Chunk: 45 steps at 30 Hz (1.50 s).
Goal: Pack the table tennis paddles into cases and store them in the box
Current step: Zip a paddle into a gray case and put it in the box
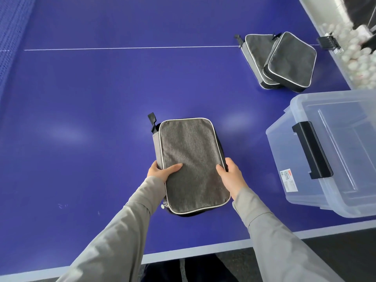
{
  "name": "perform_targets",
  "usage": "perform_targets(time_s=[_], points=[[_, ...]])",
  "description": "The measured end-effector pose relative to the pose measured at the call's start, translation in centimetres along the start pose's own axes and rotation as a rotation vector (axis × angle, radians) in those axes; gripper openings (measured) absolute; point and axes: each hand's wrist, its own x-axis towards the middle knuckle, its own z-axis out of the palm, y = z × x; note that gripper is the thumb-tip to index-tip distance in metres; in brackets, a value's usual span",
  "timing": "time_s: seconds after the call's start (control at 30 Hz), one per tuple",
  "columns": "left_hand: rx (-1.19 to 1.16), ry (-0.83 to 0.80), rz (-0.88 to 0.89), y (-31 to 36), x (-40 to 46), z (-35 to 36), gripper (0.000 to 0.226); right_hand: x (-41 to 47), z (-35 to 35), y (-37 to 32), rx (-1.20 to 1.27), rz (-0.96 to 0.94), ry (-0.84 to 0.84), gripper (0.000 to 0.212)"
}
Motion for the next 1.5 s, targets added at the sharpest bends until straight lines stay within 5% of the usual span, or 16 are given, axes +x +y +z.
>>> perform_targets(time_s=[0.4,0.6,0.73,0.97,1.5], points=[[-0.158,0.020,0.096,-0.5,-1.0,1.2,0.053,-0.9,-0.9,-0.1,0.060,-0.136,0.138,0.048],[-0.337,0.099,0.071,0.6,-1.9,2.2,0.044,-4.6,-1.2,-0.3,-0.071,-0.404,0.499,0.044],[-0.432,0.198,0.031,1.9,-2.5,2.5,0.059,-7.9,0.1,0.2,-0.229,-0.634,0.729,0.034],[-0.511,0.339,0.000,3.2,-3.3,2.9,0.065,-10.3,5.4,-0.5,-0.308,-0.737,0.556,0.032],[-0.575,0.390,-0.009,3.8,-5.0,2.2,0.072,-10.3,5.0,-2.6,-0.495,-0.975,0.621,0.014]])
